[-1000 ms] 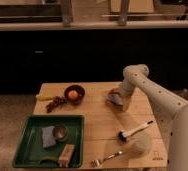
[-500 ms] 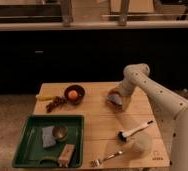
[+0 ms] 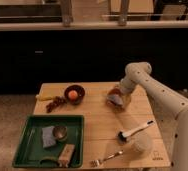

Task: Place towel in table surface

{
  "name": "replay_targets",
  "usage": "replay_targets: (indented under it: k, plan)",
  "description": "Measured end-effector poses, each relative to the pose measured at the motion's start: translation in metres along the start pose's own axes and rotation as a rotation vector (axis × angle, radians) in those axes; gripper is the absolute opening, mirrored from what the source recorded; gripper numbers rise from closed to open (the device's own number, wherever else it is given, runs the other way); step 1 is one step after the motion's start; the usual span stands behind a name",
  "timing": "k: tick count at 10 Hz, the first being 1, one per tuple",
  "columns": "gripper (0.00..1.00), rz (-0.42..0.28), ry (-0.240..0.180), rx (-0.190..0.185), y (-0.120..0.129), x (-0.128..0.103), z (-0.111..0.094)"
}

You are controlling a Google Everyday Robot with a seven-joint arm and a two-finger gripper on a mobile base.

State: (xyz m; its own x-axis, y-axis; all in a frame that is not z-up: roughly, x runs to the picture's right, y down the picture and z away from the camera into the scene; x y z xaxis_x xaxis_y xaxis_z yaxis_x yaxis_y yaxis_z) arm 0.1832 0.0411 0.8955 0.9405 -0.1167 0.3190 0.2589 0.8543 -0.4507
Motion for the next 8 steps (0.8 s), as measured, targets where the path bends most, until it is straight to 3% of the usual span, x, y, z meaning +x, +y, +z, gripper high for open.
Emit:
replay_targets:
  k: [4,8]
  plan:
    - [0.79,0.026,0.002,0.019,-0.0068,0.0083,-0.0015]
    - [0.63,0.031,0.002,0.012,-0.0102,0.0088,0.0030]
